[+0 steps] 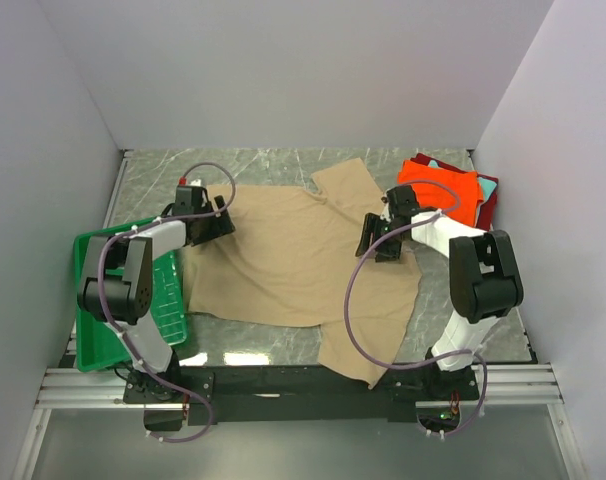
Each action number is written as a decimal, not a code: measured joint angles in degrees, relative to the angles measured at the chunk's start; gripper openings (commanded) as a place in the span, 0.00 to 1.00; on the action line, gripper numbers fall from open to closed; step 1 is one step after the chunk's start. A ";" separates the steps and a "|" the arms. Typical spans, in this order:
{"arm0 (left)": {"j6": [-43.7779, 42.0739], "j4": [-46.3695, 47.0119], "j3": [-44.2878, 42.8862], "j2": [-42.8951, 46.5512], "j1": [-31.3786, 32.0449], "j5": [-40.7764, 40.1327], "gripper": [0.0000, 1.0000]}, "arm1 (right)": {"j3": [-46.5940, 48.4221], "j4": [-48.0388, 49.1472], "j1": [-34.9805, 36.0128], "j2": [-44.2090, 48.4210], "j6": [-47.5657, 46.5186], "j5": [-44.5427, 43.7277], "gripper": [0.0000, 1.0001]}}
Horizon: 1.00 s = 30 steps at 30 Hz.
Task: Fold and stack the t-shirts
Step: Fold the tshirt
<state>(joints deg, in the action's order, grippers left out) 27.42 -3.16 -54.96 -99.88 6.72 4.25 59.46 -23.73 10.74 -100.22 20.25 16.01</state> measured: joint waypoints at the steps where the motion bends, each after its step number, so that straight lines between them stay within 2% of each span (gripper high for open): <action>1: -0.20 0.09 -0.57 -0.50 0.00 0.09 0.85 | 0.35 -0.11 -0.44 -0.28 0.00 0.26 0.68; 13: -1.68 -1.20 -6.78 -5.20 0.04 1.81 0.84 | 4.22 -2.14 -5.40 -3.52 -0.70 2.95 0.66; 30: -2.80 -5.31 -15.82 -11.15 1.49 2.80 0.84 | 10.38 -7.34 -7.04 -6.75 -2.62 1.44 0.66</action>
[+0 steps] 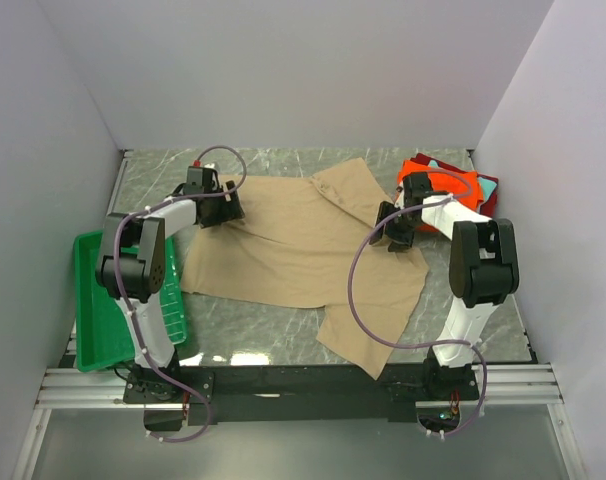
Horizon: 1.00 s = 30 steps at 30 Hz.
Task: Fold and stack the t-shirts
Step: Fold the tshirt
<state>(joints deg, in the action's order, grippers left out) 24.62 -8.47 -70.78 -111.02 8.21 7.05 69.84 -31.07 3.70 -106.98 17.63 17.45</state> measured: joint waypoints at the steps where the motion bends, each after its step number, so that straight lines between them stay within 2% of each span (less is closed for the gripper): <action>1: 0.02 -0.11 0.00 0.11 0.13 -0.11 0.84 | 0.48 -0.50 0.00 0.00 -0.22 -0.39 0.66; 5: 0.09 -2.49 1.03 2.49 0.68 -0.55 0.84 | 0.87 -1.84 0.72 2.08 -0.57 -1.62 0.66; 8: 0.17 -3.72 4.26 8.07 1.07 -1.07 0.84 | 0.07 -2.25 2.56 6.56 -0.35 -3.08 0.66; 13: 0.55 -3.39 10.71 19.39 1.38 -1.95 0.85 | -5.03 -1.68 9.51 17.05 1.53 -4.76 0.66; 16: 0.74 -2.89 13.90 22.10 1.38 -2.36 0.85 | -8.50 -0.72 12.41 20.09 2.75 -4.57 0.65; 22: 2.03 -2.43 21.35 22.21 1.38 -2.36 0.85 | -13.88 0.26 12.79 18.82 4.22 -4.94 0.66; 30: 2.03 -1.25 19.82 18.84 1.36 -2.10 0.85 | -13.11 1.53 12.76 12.00 4.04 -5.29 0.66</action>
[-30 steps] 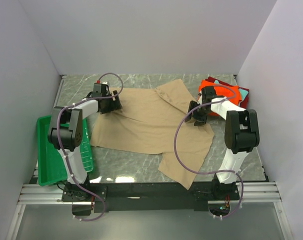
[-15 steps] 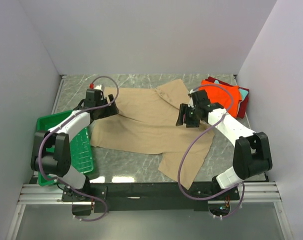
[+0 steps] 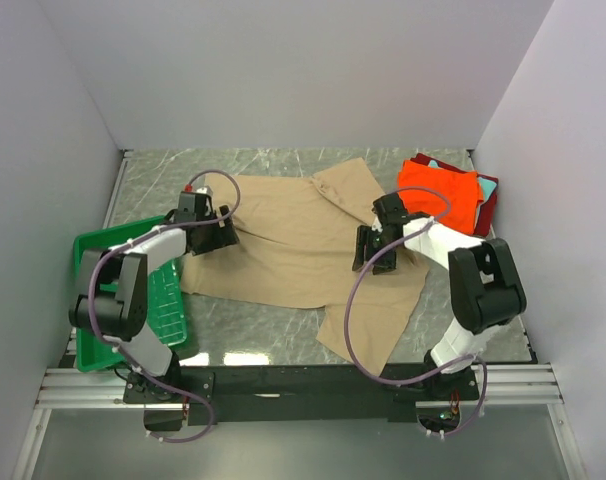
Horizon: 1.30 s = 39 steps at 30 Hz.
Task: Fold and stack the t-shirts
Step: Fold the tshirt
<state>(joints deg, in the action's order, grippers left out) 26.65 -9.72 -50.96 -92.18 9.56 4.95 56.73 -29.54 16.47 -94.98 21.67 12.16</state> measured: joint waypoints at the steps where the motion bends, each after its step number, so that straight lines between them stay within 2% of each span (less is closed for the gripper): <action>1: -0.02 0.09 -0.59 -0.87 -0.02 -0.02 0.85 | 0.31 0.00 0.00 -0.87 -0.07 -0.11 0.66; 17: -1.03 1.79 -9.27 -10.60 -1.25 0.17 0.85 | 6.36 -0.44 -3.52 -7.08 -0.85 -0.44 0.66; 39: -2.23 -1.68 -24.11 -21.38 -1.14 1.70 0.84 | 15.02 -3.48 -9.16 -13.66 -3.54 1.33 0.66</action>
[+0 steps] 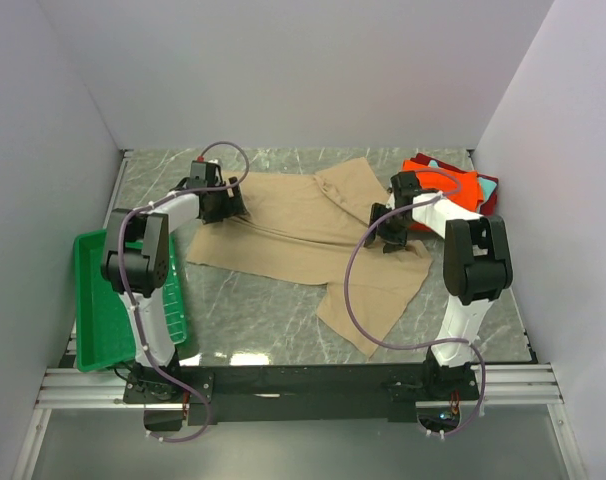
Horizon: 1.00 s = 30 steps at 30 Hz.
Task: Fold and stack the t-shirts
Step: Fold the tshirt
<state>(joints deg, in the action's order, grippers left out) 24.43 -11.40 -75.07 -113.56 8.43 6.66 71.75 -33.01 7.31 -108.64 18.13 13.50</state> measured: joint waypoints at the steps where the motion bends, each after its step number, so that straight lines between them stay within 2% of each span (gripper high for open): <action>1: -0.02 -0.13 -0.61 -0.48 0.07 0.00 0.84 | 0.39 -0.28 -0.11 -0.28 -0.07 0.13 0.66; 8: -0.61 -0.57 -4.46 -3.06 1.01 -0.07 0.84 | 3.06 -1.36 -1.18 -2.08 -1.07 1.14 0.66; 13: -1.01 -0.70 -3.85 -2.10 1.81 -2.01 0.85 | 3.21 -1.36 -1.25 -2.10 -1.75 1.20 0.66; 16: -0.79 -2.23 -0.31 2.75 2.08 -4.04 0.86 | 3.23 -1.33 -1.25 -2.10 -2.19 1.31 0.65; 22: 0.87 -4.13 8.20 20.72 2.19 -10.60 0.86 | 2.05 -0.68 -1.25 -0.57 -2.80 1.40 0.64; 25: 2.03 -3.65 12.90 27.69 2.16 -13.33 0.81 | 0.07 -0.28 -1.16 2.32 -2.82 1.40 0.63; 30: 3.34 -4.33 20.33 30.08 2.16 -16.63 0.73 | -4.13 0.59 -0.11 9.38 -2.73 1.31 0.63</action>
<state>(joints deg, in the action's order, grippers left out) 27.77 -15.73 -54.74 -83.48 10.59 -9.98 67.61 -32.42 7.20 -99.26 15.40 14.81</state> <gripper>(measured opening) 0.756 0.632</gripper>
